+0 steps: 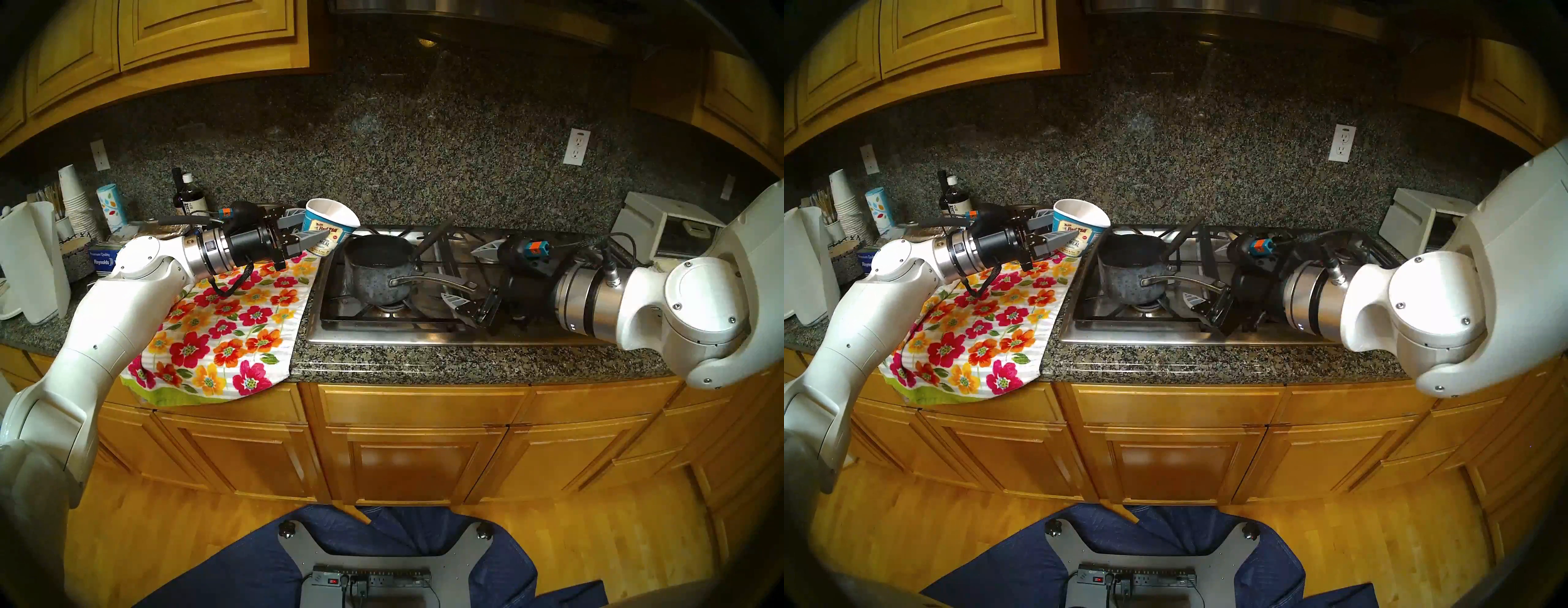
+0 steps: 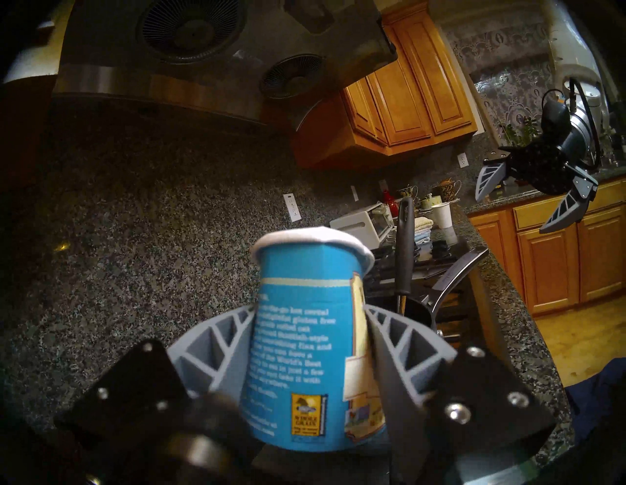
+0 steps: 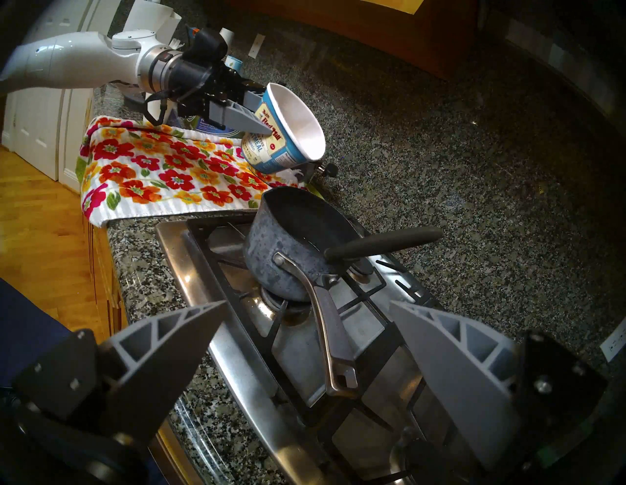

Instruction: Pour oats into pot and stir with a spoon

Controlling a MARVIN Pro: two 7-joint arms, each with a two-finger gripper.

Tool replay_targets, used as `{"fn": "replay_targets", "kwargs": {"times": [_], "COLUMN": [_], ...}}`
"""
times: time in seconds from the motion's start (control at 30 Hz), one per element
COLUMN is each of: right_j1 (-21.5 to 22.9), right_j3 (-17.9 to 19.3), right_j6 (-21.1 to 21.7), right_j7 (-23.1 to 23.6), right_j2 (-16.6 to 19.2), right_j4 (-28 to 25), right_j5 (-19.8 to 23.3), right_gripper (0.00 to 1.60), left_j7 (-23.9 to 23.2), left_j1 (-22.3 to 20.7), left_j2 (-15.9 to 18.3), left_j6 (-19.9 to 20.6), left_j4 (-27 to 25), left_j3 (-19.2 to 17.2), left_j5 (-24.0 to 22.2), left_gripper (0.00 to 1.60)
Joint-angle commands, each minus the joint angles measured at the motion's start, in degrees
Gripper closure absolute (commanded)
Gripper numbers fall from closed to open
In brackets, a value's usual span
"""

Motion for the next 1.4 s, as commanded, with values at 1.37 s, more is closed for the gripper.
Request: {"fn": "replay_targets", "kwargs": {"times": [1.37], "right_j1": [0.9], "right_j3": [0.1], "right_j6": [-0.2], "right_j7": [-0.2], "right_j2": [0.0], "right_j4": [0.5], "right_j5": [0.0], "right_gripper": [0.0], "left_j7": [-18.6], "left_j1": [-20.2], "left_j2": [-6.8], "left_j6": [-1.7], "left_j4": [15.9], "left_j3": [0.4], "left_j5": [8.8], "left_gripper": [0.98]}}
